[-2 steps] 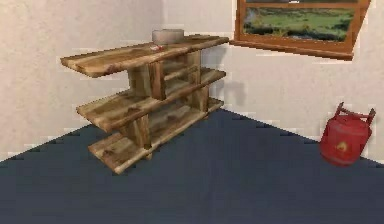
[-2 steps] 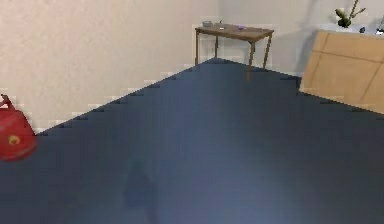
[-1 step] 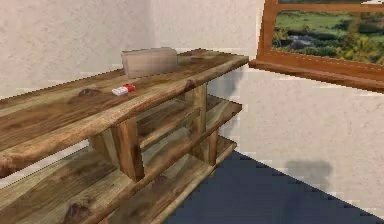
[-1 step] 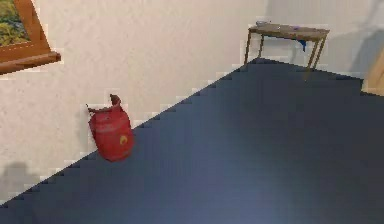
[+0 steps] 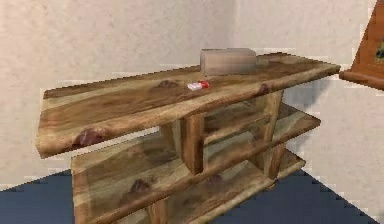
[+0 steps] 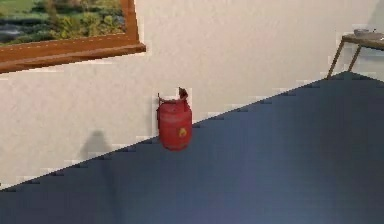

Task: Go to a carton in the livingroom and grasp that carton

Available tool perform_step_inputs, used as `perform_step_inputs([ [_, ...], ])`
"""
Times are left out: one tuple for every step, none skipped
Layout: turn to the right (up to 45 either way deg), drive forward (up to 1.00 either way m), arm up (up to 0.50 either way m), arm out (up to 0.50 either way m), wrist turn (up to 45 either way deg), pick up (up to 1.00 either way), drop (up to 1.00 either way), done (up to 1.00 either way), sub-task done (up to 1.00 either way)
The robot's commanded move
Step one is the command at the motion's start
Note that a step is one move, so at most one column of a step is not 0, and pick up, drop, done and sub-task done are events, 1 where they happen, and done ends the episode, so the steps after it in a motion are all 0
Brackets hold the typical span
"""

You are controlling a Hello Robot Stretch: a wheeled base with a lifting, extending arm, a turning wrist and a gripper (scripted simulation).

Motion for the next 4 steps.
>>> perform_step_inputs([
  [0.0,0.05,0.0,0.0,0.0,0.0,0.0,0.0,0.0],
  [-45.0,0.0,0.0,0.0,0.0,0.0,0.0,0.0,0.0],
  [-39.0,0.0,0.0,0.0,0.0,0.0,0.0,0.0,0.0],
  [-3.0,0.0,0.0,0.0,0.0,0.0,0.0,0.0,0.0],
])
